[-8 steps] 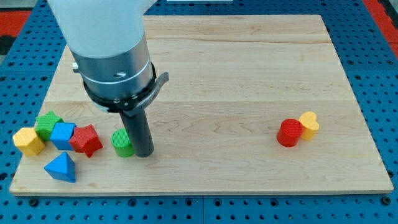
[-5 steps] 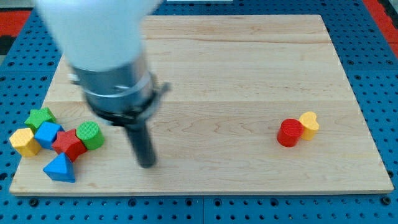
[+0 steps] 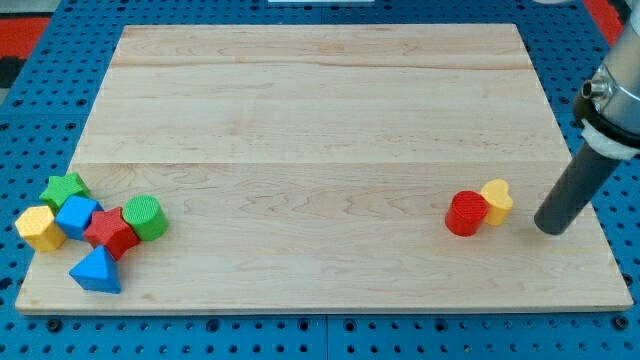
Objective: Slide the yellow heart towards the center of the board
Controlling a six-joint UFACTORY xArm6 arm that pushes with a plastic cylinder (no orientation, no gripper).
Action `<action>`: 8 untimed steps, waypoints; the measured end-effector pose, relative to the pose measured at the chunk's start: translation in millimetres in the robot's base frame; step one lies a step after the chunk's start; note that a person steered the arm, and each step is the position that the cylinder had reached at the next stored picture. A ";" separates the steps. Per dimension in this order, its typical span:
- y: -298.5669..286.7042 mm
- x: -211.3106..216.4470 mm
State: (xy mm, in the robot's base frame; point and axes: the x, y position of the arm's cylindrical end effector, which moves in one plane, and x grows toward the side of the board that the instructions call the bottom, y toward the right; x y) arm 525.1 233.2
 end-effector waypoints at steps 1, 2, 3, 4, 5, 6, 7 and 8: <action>-32.5 -4.1; -54.5 -16.4; -76.0 -35.9; -107.9 -53.4; -137.1 -78.4; -154.4 -109.1; -156.6 -125.1; -126.5 -128.6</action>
State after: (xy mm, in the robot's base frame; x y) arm 396.4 106.7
